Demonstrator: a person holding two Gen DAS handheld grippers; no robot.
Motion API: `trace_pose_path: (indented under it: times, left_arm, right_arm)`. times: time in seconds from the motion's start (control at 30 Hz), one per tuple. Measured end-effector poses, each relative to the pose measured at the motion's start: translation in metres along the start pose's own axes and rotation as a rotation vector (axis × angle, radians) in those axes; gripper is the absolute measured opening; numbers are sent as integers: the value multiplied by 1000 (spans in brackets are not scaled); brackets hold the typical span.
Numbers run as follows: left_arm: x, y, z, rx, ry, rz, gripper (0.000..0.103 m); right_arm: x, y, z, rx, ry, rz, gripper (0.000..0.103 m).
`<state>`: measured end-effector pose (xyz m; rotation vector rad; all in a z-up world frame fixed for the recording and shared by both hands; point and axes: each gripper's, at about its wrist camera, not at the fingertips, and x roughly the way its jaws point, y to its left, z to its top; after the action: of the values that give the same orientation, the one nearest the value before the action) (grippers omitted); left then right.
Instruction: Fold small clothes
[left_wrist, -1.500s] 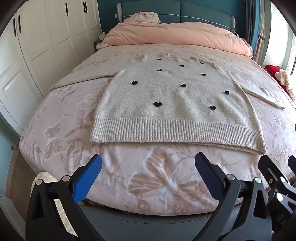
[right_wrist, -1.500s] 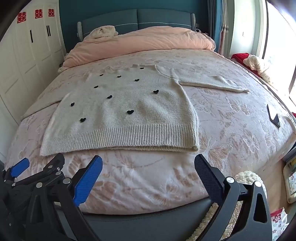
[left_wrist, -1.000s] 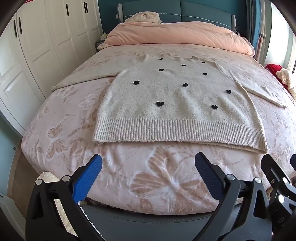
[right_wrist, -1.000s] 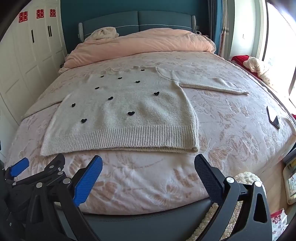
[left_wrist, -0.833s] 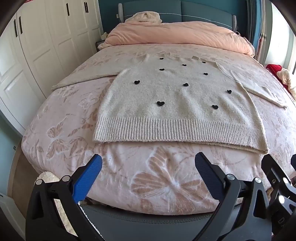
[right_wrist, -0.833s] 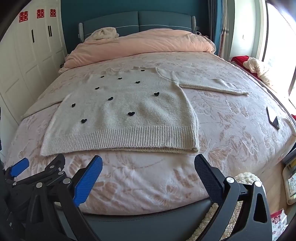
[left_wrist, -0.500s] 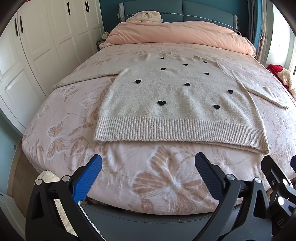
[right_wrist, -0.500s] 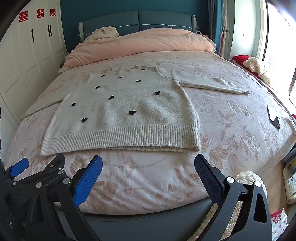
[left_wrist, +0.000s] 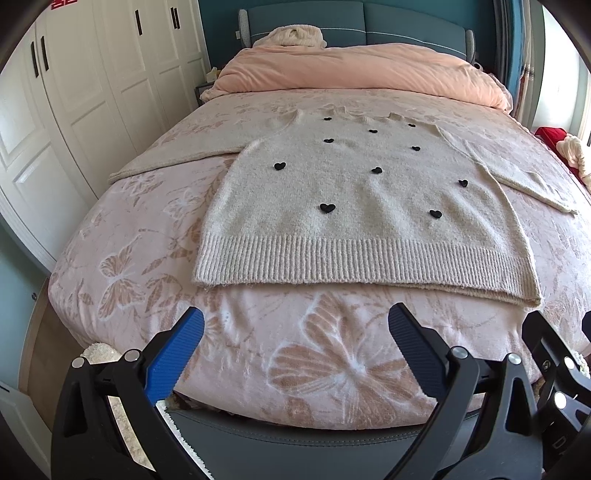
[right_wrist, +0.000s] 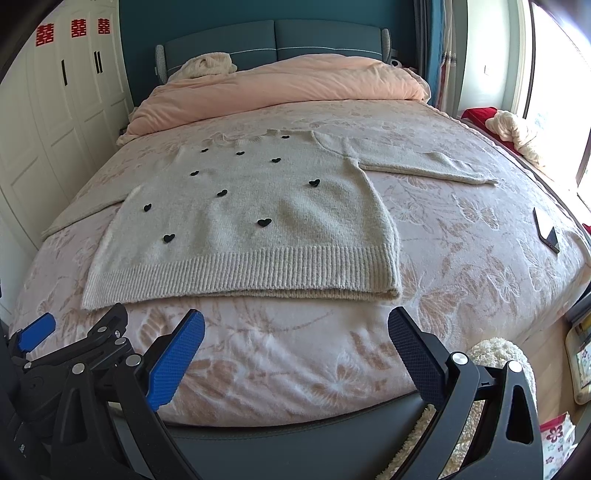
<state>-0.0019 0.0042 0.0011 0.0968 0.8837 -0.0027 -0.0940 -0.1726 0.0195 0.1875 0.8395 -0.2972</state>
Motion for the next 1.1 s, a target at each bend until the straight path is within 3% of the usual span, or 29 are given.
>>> trace_pose_path:
  times: [1.1]
  left_arm:
    - [1,0,-1,-1,2,2,97]
  right_arm:
    - [2,0,-2,9,9,-1,98]
